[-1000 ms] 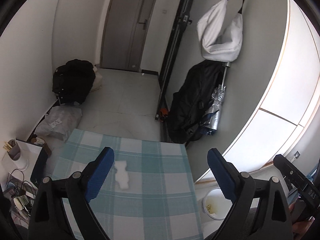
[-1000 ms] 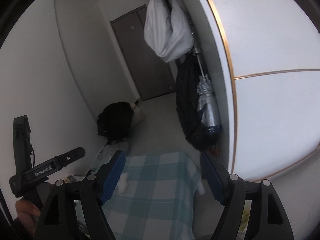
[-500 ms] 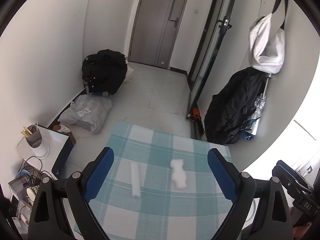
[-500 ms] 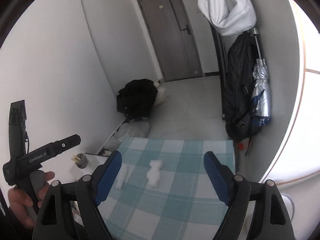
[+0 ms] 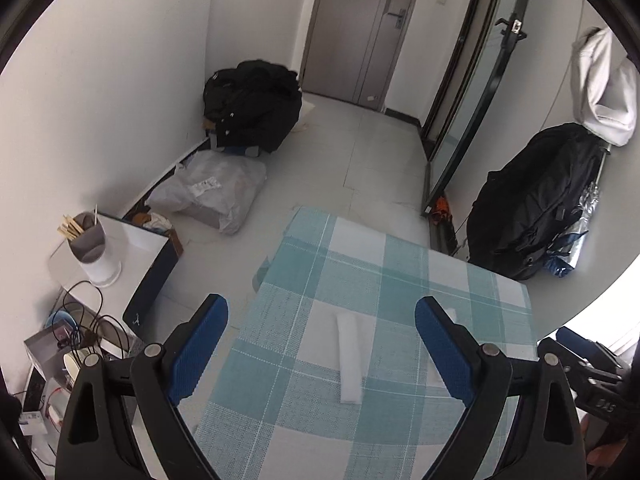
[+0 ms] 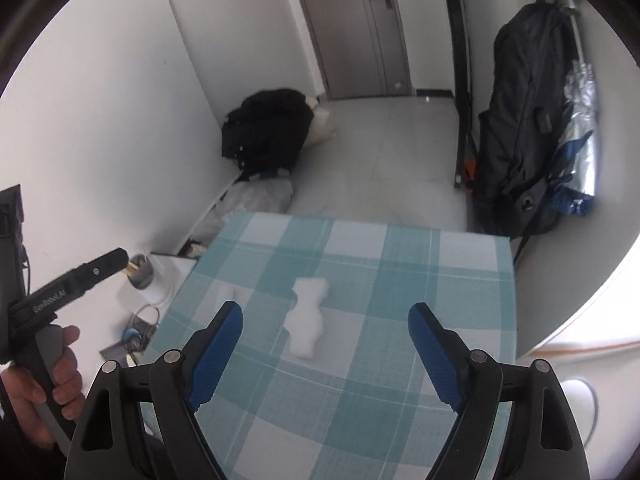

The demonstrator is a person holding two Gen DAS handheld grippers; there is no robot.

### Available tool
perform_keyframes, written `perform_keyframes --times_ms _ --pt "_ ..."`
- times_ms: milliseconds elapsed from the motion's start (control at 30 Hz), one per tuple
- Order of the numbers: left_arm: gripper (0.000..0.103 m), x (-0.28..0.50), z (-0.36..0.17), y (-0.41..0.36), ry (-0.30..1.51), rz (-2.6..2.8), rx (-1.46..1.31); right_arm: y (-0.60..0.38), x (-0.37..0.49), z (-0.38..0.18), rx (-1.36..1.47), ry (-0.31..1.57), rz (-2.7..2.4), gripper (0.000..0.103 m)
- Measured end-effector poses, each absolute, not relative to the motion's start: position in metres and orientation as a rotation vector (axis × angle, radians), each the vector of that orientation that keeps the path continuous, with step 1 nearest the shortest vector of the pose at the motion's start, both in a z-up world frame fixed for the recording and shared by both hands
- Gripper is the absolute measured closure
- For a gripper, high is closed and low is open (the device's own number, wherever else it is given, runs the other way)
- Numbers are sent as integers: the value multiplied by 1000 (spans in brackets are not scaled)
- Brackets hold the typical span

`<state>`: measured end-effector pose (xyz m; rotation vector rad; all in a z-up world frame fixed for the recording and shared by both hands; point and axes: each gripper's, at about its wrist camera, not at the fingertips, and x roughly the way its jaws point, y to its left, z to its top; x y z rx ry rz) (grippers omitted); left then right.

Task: Collect trash
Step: 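Lower the right gripper onto the white foam piece and close it, then grasp the white foam strip with the left gripper while the right gripper holds the foam piece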

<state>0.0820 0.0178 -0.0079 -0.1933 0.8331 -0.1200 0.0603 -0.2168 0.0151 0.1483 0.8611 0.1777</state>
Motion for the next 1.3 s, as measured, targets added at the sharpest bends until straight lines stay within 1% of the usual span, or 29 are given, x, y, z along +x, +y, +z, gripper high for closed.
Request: perform_keyframes --times_ms 333,633,667,733,767,833,900,1133,1300 --pt "10 99 -26 25 919 -134 -200 -193 134 -40 109 1028 203 18" --pt "10 113 -40 45 959 -98 -211 -164 169 -76 28 1109 230 20" --pt "10 114 -41 47 963 -94 -214 -161 170 -79 10 1108 225 22" --pt "10 117 -45 49 971 -86 -222 -153 169 -84 -44 1103 212 31" --pt "10 117 -46 50 977 -82 -226 -152 167 -85 -55 1103 205 38" --pt "10 119 -49 50 987 -73 -227 -149 161 -85 -70 1073 204 47" --pt "10 120 -52 50 1003 -75 -235 -147 158 -85 -85 1061 208 67" --pt "10 117 -56 37 1013 -85 -172 -161 149 -80 -24 1053 245 67" --pt "10 120 -62 38 1022 -146 -261 -175 139 -61 10 1014 270 67"
